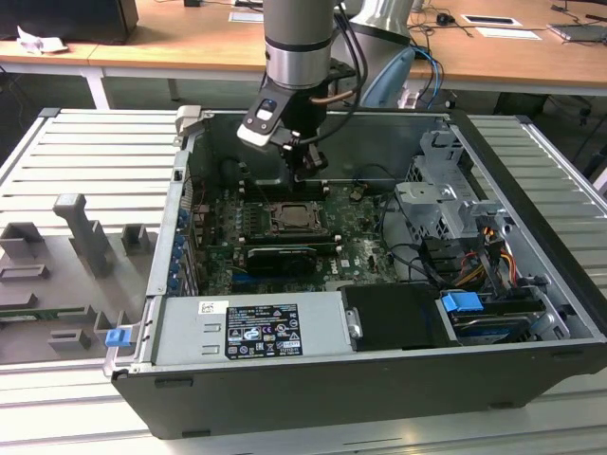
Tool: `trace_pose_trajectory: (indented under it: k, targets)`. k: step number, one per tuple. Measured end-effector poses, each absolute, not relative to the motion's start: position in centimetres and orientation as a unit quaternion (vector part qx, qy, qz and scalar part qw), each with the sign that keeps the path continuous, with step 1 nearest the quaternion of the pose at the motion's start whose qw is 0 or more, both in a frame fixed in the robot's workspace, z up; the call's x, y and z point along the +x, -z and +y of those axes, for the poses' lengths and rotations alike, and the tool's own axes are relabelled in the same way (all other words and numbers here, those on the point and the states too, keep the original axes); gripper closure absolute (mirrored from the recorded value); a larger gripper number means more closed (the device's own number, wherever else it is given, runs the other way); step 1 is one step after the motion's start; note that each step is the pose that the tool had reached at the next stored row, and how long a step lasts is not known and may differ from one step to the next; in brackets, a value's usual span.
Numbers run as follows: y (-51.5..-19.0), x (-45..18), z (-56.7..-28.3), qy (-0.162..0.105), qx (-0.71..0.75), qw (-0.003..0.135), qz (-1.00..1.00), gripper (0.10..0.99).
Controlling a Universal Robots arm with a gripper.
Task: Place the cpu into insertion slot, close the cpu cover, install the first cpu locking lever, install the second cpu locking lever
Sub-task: 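Install the first cpu locking lever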
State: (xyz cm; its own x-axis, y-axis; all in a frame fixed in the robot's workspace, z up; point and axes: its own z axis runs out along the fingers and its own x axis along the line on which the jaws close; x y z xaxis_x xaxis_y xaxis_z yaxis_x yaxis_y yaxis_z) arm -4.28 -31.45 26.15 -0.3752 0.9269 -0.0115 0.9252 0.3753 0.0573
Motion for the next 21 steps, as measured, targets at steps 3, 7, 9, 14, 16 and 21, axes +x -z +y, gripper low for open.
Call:
trace_pose_trajectory:
  k: [3,7,9,14,16,21]
  targets:
    - [-26.16,-4.29,-31.45,-0.021,0.552,0.021,0.833,0.980]
    - [-26.15,-4.29,-31.45,-0.021,0.542,0.020,0.840,0.980]
    - [-26.15,-4.28,-31.45,-0.021,0.538,0.020,0.842,0.980]
    - [-26.16,-4.29,-31.45,-0.022,0.513,0.020,0.858,0.980]
    - [-26.15,-4.28,-31.45,-0.022,0.504,0.019,0.863,0.980]
    - [-26.16,-4.29,-31.45,-0.022,0.485,0.019,0.874,0.980]
